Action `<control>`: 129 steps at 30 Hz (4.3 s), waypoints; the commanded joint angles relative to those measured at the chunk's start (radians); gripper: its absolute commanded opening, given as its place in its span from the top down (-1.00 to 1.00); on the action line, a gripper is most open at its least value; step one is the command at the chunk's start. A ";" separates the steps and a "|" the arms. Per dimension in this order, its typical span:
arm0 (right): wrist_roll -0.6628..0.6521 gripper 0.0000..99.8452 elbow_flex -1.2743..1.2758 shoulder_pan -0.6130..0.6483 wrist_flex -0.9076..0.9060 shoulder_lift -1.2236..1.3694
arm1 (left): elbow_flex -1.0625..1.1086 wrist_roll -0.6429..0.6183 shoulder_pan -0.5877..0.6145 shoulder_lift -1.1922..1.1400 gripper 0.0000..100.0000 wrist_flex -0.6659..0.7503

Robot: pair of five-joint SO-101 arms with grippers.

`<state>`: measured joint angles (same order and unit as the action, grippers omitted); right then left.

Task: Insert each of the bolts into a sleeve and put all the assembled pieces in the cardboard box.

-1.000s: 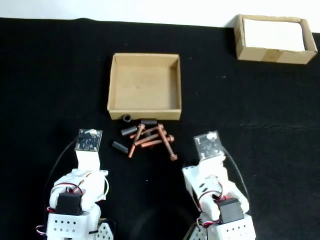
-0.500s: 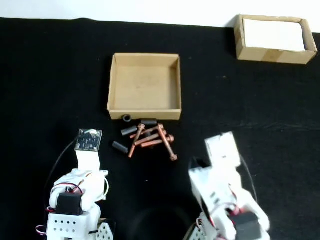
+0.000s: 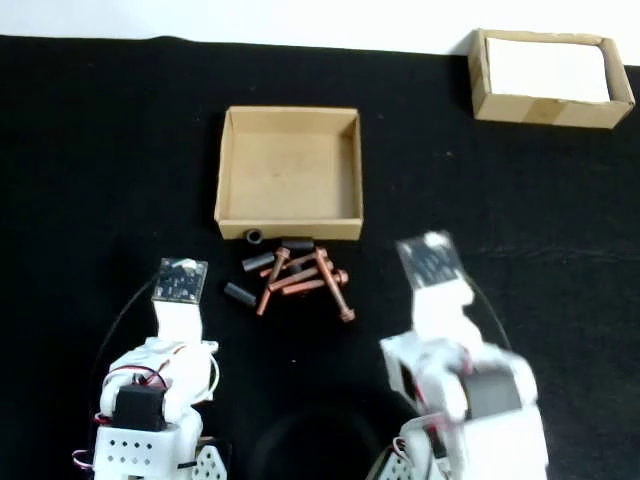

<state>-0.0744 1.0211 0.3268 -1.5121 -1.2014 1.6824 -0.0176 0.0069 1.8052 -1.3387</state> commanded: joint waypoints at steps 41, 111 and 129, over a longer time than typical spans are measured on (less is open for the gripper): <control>0.046 0.60 -0.397 0.180 0.036 0.602 | -1.082 0.278 0.340 -0.572 0.98 -0.319; -0.068 0.99 -2.167 0.438 -0.254 2.003 | -0.834 0.195 0.432 -0.780 0.66 -0.110; -0.023 0.99 -1.356 0.116 -0.248 0.970 | -1.305 0.192 -0.067 -1.282 0.66 -0.381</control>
<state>-0.1082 -0.4764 0.5401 -1.7545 -0.0169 0.5040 0.1757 -0.0069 0.6805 -1.6932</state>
